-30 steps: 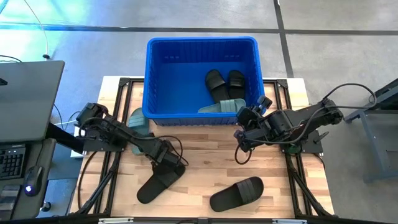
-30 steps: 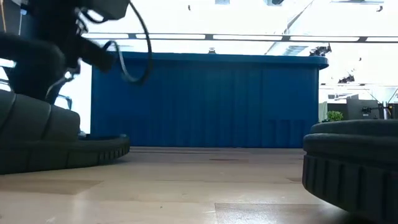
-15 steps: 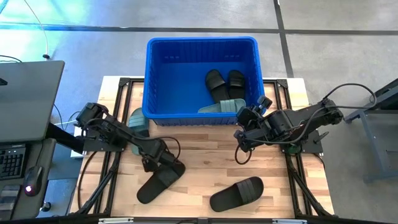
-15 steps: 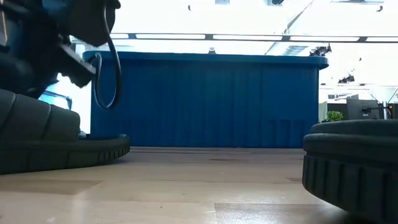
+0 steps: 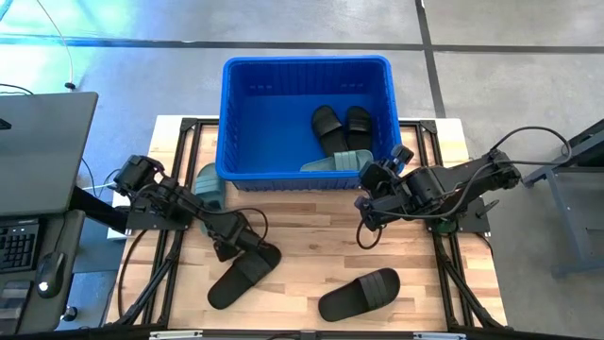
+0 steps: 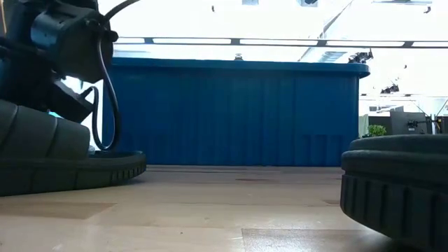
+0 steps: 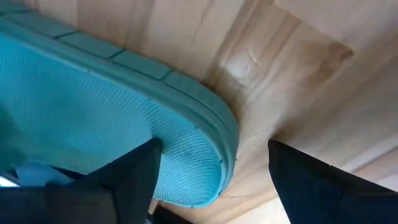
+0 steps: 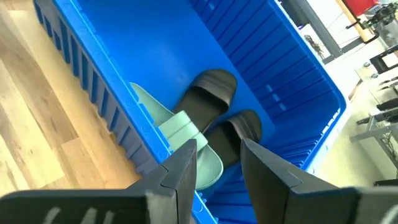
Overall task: Pick and place slides into bin
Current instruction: Put the green slide into the blue bin
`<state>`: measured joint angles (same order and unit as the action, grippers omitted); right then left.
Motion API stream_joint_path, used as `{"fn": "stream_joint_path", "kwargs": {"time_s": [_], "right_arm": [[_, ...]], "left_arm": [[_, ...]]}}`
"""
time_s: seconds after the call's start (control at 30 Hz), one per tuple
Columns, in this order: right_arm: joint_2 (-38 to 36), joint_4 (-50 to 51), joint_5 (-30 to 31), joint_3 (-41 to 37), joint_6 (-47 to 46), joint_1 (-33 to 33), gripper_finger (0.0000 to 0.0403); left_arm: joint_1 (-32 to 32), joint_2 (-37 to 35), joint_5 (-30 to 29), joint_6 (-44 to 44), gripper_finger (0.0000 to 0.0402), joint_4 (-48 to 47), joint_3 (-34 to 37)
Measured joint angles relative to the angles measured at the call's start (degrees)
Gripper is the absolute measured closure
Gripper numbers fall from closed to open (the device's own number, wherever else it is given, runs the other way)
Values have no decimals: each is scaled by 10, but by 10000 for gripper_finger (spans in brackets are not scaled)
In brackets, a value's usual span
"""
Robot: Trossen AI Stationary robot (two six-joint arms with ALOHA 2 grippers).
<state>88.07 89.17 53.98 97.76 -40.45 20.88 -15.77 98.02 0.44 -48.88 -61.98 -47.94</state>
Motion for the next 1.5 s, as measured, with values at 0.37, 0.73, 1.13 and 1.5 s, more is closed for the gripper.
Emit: {"fn": "stream_joint_path", "kwargs": {"time_s": [0.37,0.73,1.13,1.5], "right_arm": [[0,0,10,0,0,-9,288],[0,-1,6,0,-6,-14,288],[0,-1,-2,0,-6,-14,288],[0,-1,-6,0,-6,-14,288]], "left_arm": [[0,5,-10,-30,327,-27,-3],[0,5,-26,-20,387,-94,-154],[-30,-2,-80,-4,396,-281,-492],[-85,-4,-80,-37,399,-275,-597]]}}
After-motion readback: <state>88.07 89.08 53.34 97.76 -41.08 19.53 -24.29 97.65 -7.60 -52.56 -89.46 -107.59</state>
